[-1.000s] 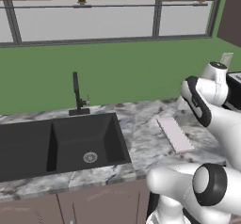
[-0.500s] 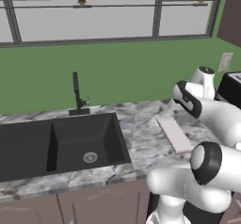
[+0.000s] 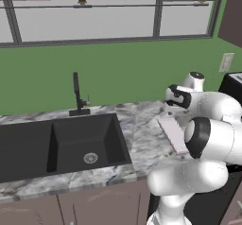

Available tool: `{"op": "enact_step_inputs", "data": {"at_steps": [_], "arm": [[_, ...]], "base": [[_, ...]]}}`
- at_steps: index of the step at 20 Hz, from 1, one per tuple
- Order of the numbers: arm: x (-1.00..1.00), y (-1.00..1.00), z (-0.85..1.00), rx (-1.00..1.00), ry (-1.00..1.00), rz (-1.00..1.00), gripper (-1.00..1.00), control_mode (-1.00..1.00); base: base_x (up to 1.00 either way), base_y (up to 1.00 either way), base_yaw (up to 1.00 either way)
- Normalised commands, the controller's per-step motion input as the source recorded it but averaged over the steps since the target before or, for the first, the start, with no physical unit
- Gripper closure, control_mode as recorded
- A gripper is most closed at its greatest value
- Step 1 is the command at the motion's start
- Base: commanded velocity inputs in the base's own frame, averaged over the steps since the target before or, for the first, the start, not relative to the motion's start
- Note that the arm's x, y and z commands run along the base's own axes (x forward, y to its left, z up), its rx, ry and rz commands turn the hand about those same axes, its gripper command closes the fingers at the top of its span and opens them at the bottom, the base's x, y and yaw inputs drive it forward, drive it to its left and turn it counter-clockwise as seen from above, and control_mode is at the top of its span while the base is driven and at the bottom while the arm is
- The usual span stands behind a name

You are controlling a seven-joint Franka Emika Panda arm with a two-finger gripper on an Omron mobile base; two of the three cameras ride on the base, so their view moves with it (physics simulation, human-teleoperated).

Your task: The ice cube tray has been filled with water. Take the tray and place it in the freezer to make ice. Close the freezer door after placing the tray.

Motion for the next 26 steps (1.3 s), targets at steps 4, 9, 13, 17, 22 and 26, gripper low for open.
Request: {"op": "enact_step_inputs", "data": {"at_steps": [4,9,13,17,22,26], "arm": [[0.54,0.0,-0.35,0.0,0.0,0.0,-1.0,-1.0],[0.46,0.0,-0.32,0.0,0.0,0.0,-1.0,-1.0],[0.47,0.0,-0.28,0.0,0.0,0.0,-1.0,-1.0],[0.45,0.0,-0.28,0.0,0.0,0.0,-1.0,-1.0],[0.44,0.0,-0.26,0.0,0.0,0.0,-1.0,-1.0],[0.31,0.0,-0.31,0.0,0.0,0.0,-1.0,-1.0]], "base": [[0.0,0.0,0.0],[0.0,0.0,0.0],[0.0,0.0,0.0],[0.0,0.0,0.0],[0.0,0.0,0.0],[0.0,0.0,0.0]]}}
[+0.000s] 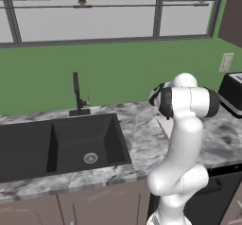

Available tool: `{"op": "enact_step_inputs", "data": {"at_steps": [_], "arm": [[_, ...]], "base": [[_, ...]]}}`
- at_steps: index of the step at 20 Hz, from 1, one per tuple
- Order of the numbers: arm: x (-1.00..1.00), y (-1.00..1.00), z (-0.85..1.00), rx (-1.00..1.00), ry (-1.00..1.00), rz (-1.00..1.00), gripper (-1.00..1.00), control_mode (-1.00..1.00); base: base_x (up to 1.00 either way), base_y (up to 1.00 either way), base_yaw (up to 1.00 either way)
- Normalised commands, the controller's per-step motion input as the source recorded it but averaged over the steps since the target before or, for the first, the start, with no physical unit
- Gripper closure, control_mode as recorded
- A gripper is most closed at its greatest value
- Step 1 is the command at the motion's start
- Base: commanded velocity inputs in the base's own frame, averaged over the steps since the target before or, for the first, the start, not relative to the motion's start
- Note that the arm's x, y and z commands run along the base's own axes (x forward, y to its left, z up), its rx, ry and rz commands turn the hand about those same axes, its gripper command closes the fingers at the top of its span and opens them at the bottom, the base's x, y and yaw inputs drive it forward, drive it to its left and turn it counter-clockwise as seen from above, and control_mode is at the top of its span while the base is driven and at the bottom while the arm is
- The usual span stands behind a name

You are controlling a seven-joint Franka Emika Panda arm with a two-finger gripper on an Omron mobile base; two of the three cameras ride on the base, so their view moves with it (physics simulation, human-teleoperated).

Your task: The ice cube tray has been filled with water. Take the tray and place it in the freezer to make ice. Close the freezer door after placing the tray.

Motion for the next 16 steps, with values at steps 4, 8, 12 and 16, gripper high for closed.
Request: {"op": "enact_step_inputs", "data": {"at_steps": [4,8,12,16], "arm": [[0.27,0.0,-0.28,0.0,0.0,0.0,-1.0,-1.0],[0.33,0.0,-0.23,0.0,0.0,0.0,-1.0,-1.0],[0.4,0.0,-0.22,0.0,0.0,0.0,-1.0,-1.0],[0.21,0.0,-0.31,0.0,0.01,0.0,-1.0,-1.0]], "base": [[0.0,0.0,0.0],[0.0,0.0,0.0],[0.0,0.0,0.0],[0.0,0.0,0.0]]}}
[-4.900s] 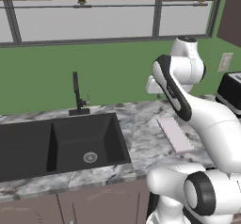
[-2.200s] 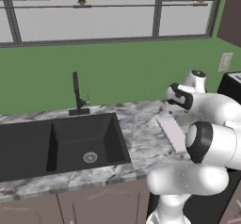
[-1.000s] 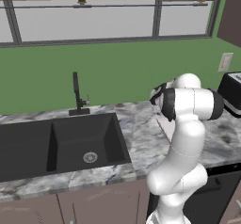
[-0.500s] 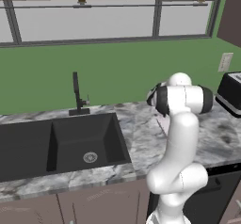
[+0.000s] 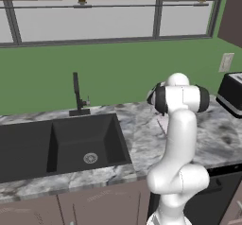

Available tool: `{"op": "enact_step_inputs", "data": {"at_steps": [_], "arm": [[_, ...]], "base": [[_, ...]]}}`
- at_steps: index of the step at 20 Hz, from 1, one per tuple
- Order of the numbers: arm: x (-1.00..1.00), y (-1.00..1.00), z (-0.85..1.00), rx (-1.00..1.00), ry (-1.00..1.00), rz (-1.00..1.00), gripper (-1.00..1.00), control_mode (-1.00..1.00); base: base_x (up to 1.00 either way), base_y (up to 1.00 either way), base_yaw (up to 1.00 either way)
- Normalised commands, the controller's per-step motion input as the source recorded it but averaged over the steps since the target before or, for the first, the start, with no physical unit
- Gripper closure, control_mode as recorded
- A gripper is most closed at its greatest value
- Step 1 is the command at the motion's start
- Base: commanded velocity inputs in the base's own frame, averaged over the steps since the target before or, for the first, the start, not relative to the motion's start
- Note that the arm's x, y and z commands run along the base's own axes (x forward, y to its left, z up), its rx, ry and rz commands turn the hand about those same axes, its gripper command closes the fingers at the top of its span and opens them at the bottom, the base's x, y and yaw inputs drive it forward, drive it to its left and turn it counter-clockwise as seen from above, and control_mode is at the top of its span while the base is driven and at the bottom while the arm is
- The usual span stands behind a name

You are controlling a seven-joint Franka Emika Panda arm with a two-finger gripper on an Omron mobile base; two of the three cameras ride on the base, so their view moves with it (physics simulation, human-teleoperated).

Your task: The ice cube tray has been filled with water. Take the tray and place it in the freezer to make ice. Close the freezer door after placing the tray.

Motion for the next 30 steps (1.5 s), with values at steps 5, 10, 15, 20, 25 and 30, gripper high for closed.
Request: {"op": "enact_step_inputs", "data": {"at_steps": [5,10,15,20,25,30], "arm": [[-0.07,0.0,-0.55,0.0,0.05,0.0,-1.0,-1.0],[-0.64,0.0,-0.66,0.0,0.11,0.0,-1.0,-1.0],[-0.88,0.0,-0.63,0.0,0.11,0.0,-1.0,-1.0],[-0.99,0.0,-0.59,0.0,0.11,0.0,-1.0,-1.0],[-1.0,0.0,-0.55,0.0,0.1,0.0,-1.0,-1.0],[-1.0,0.0,-0.45,0.0,0.08,0.0,-1.0,-1.0]], "base": [[0.0,0.0,0.0],[0.0,0.0,0.0],[0.0,0.0,0.0],[0.0,0.0,0.0],[0.0,0.0,0.0],[0.0,0.0,0.0]]}}
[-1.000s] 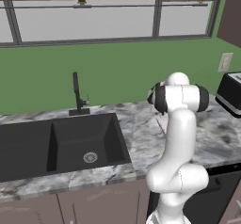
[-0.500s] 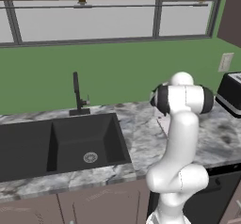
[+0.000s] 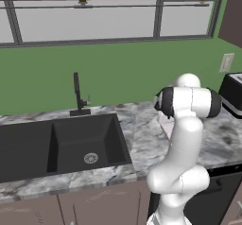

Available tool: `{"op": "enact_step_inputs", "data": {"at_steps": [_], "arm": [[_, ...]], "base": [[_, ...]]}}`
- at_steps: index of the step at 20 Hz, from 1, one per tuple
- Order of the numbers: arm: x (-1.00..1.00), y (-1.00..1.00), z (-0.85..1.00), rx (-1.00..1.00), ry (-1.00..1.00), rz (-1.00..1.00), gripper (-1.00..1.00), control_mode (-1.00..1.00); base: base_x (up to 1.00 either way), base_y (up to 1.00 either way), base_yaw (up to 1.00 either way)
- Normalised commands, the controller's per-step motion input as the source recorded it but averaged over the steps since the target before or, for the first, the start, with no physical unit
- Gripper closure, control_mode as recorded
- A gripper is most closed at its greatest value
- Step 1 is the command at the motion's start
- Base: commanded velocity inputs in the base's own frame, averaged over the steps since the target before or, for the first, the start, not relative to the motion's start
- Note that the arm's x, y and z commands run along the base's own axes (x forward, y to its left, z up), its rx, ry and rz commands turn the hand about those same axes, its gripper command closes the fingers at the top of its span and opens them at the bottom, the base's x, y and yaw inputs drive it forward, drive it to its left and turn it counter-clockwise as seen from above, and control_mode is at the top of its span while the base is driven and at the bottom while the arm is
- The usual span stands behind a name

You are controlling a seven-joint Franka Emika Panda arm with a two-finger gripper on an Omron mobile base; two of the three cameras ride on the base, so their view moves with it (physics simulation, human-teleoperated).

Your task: The ice cube tray has been filled with water. Take the tray and place it in the freezer to make ice. Close the freezer door after placing the tray.

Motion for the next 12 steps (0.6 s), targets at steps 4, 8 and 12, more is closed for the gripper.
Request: {"op": "enact_step_inputs", "data": {"at_steps": [4,8,12], "arm": [[-1.0,0.0,-0.36,0.0,0.05,0.0,-1.0,-1.0],[-1.0,0.0,-0.34,0.0,0.04,0.0,-1.0,-1.0],[-1.0,-0.01,-0.32,0.0,0.04,0.0,-1.0,-1.0]], "base": [[0.0,0.0,0.0],[0.0,0.0,0.0],[0.0,0.0,0.0]]}}
